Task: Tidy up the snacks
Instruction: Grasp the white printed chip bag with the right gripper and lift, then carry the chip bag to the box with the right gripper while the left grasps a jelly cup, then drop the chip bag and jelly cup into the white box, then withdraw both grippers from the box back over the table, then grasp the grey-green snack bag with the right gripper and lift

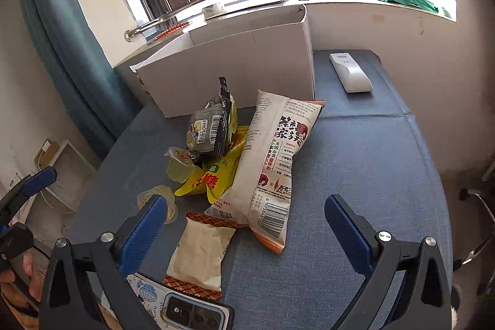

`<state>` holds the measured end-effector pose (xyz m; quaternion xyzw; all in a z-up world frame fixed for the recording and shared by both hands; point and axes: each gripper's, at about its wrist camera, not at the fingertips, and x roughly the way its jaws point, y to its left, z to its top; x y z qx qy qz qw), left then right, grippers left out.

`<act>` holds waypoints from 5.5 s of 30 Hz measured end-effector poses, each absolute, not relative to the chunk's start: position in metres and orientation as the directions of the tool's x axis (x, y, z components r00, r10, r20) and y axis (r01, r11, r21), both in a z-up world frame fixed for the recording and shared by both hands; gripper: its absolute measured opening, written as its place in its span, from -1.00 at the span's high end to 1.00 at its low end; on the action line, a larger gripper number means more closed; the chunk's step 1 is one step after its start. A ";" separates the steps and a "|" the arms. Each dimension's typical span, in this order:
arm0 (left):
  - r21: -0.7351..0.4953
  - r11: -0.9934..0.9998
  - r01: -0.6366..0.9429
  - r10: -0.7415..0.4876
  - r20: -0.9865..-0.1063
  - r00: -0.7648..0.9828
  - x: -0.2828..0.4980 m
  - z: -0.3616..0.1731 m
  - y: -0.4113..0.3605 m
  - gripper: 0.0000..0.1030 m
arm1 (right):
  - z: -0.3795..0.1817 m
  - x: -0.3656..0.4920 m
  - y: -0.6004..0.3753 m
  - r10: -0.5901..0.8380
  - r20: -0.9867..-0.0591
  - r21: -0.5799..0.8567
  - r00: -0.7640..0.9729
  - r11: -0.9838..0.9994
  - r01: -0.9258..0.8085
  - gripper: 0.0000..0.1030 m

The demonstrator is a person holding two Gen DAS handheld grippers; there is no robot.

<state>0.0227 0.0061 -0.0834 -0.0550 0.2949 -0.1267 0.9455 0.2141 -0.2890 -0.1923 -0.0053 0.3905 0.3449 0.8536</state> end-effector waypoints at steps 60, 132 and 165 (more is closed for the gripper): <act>-0.119 0.961 0.249 -0.271 -0.579 0.769 0.103 -0.074 0.012 0.38 | -0.149 0.174 -0.318 0.692 -0.531 0.334 0.489 0.701 -0.630 0.25; -0.153 0.984 0.091 -0.160 -0.537 0.828 0.039 -0.086 0.034 -1.00 | -0.177 0.240 -0.248 0.680 -0.622 0.322 0.387 0.673 -0.666 -1.00; -0.103 0.991 0.082 -0.132 -0.768 0.627 0.161 -0.161 0.046 -0.98 | -0.144 0.221 -0.291 0.745 -0.499 0.381 0.443 0.648 -0.660 0.09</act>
